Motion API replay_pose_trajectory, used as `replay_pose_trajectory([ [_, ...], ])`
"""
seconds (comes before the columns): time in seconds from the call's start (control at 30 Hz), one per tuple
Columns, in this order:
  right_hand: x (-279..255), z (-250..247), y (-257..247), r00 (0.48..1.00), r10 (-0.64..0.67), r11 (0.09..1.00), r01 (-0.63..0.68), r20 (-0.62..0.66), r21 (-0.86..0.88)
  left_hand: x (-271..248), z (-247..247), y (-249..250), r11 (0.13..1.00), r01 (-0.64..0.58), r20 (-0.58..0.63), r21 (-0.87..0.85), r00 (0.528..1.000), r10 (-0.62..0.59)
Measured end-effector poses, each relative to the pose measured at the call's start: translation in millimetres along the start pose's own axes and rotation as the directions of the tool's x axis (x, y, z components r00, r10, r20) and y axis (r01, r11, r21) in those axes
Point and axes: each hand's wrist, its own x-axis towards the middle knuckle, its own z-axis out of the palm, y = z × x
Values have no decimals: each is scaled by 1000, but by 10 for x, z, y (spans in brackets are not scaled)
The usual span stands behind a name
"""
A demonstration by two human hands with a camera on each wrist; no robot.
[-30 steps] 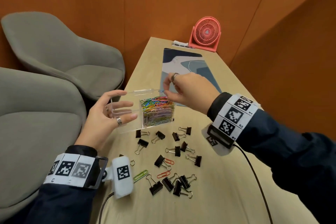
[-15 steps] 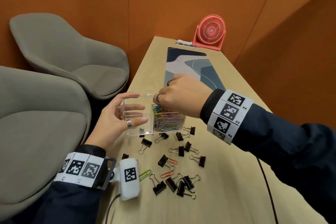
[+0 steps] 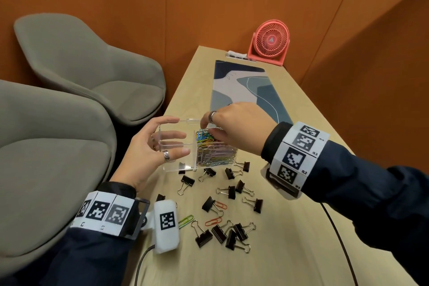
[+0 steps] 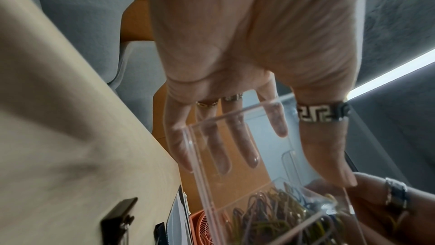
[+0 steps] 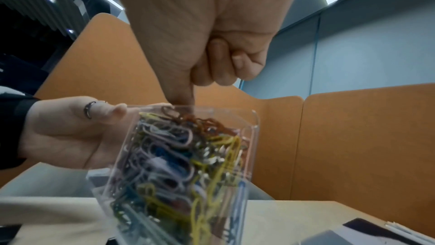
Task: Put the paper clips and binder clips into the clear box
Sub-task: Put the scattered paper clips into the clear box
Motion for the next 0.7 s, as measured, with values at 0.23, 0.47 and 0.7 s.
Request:
replay_pose_trajectory([
  [0.23, -21, 11, 0, 983, 181, 784, -131, -21, 607, -1, -6, -6, 1000, -7, -14, -17, 1000, 7],
  [0.47, -115, -33, 199, 918, 267, -297, -211, 293, 931, -1, -16, -9, 999, -13, -24, -48, 1000, 12],
  [0.7, -156, 62, 257, 928, 313, -347, -86, 202, 934, -4, -14, 2, 998, -11, -22, -67, 1000, 10],
])
